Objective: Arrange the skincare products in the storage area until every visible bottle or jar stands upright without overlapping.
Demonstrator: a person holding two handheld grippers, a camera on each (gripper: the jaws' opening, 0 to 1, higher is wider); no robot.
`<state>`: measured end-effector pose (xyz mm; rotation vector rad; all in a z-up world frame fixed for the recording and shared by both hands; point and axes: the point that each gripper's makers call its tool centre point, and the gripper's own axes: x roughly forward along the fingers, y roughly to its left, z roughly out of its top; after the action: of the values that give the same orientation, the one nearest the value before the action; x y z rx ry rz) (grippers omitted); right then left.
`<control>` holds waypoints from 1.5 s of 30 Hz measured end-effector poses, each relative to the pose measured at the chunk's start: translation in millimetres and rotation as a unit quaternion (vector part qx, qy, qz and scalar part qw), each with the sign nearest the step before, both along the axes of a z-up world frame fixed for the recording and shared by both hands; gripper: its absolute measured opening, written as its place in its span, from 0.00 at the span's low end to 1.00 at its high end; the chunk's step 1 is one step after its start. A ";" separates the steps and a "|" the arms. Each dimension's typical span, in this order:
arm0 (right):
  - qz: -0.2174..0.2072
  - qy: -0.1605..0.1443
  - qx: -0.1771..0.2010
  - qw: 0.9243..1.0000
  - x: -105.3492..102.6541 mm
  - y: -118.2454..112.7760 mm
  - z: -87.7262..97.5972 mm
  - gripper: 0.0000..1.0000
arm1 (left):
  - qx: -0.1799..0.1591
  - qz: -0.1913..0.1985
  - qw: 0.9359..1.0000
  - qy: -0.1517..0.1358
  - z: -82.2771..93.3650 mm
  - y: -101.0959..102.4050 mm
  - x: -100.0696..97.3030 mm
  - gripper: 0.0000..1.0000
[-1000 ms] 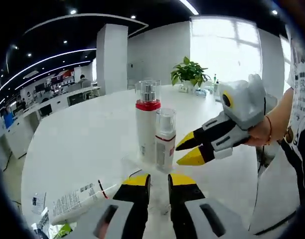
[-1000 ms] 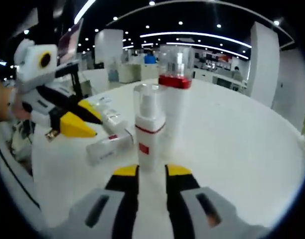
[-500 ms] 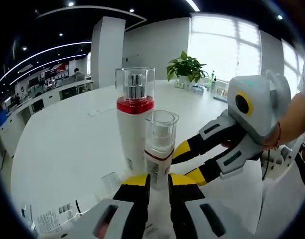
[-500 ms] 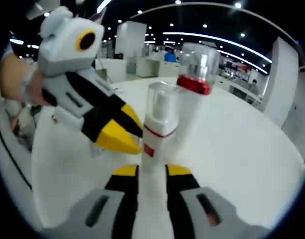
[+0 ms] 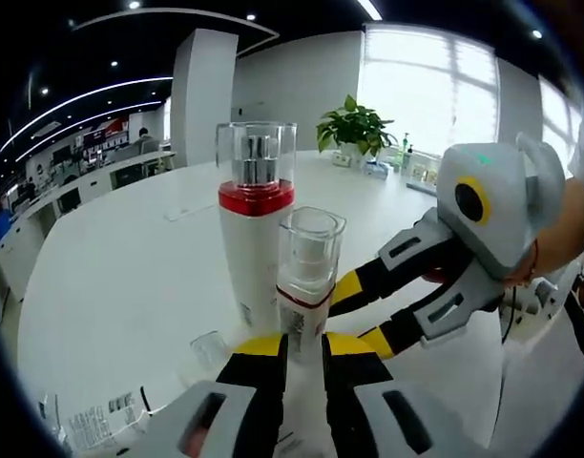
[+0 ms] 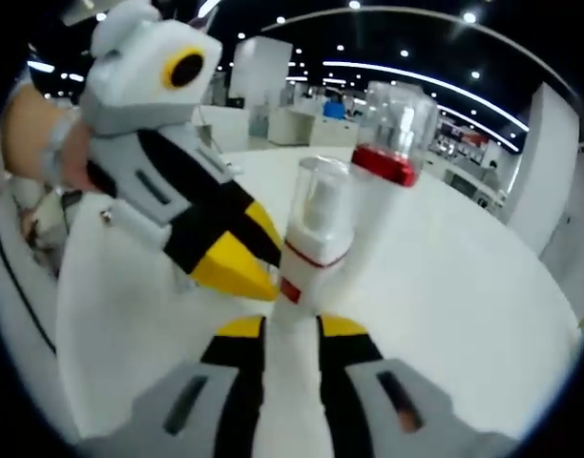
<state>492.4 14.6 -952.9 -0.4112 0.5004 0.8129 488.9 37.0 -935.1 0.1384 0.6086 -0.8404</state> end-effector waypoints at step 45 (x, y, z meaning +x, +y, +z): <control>-0.054 0.040 0.006 0.998 -25.8 -28.9 -13.5 0.20 | 0.139 0.132 0.976 0.105 -37.7 83.4 -36.4 0.21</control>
<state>466.6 -14.3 -966.4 -0.3389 0.5878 0.7290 452.5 120.4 -972.8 0.2200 0.9212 -0.5123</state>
